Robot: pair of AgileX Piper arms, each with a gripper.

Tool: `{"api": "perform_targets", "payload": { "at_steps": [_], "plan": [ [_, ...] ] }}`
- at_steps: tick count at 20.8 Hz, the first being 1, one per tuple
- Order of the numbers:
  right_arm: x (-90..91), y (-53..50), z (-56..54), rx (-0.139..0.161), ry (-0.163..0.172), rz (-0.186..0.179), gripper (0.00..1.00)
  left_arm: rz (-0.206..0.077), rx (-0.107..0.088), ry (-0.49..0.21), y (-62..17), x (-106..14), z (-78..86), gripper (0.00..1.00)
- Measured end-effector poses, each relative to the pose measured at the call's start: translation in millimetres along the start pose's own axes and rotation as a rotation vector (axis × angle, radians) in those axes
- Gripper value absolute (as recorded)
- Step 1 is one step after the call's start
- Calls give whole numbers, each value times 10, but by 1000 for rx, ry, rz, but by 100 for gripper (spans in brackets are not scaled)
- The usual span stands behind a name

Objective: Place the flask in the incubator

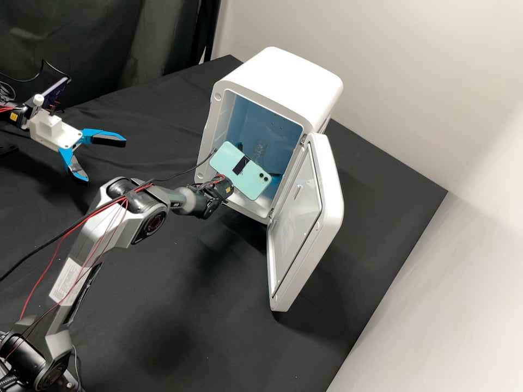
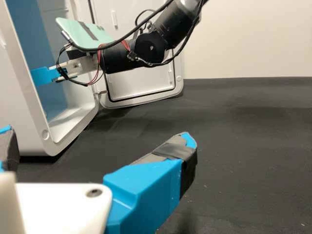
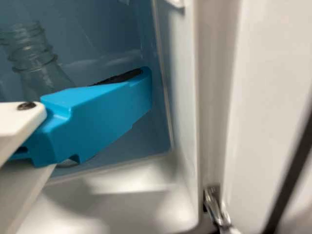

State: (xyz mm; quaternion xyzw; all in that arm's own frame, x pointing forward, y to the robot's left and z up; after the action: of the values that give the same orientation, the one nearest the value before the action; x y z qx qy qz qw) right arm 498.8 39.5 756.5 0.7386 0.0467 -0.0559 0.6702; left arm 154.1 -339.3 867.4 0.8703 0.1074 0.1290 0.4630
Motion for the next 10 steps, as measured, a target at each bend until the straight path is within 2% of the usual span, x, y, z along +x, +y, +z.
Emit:
{"api": "perform_targets", "payload": {
  "at_steps": [7, 10],
  "plan": [
    [-463, -34, 46, 6, 45, 38, 100, 19, 16, -13, 38, -12, 37, 100],
    [-712, -41, 112, 36, 56, 57, 100, 20, 17, -13, 41, -13, 38, 100]
  ]
}}
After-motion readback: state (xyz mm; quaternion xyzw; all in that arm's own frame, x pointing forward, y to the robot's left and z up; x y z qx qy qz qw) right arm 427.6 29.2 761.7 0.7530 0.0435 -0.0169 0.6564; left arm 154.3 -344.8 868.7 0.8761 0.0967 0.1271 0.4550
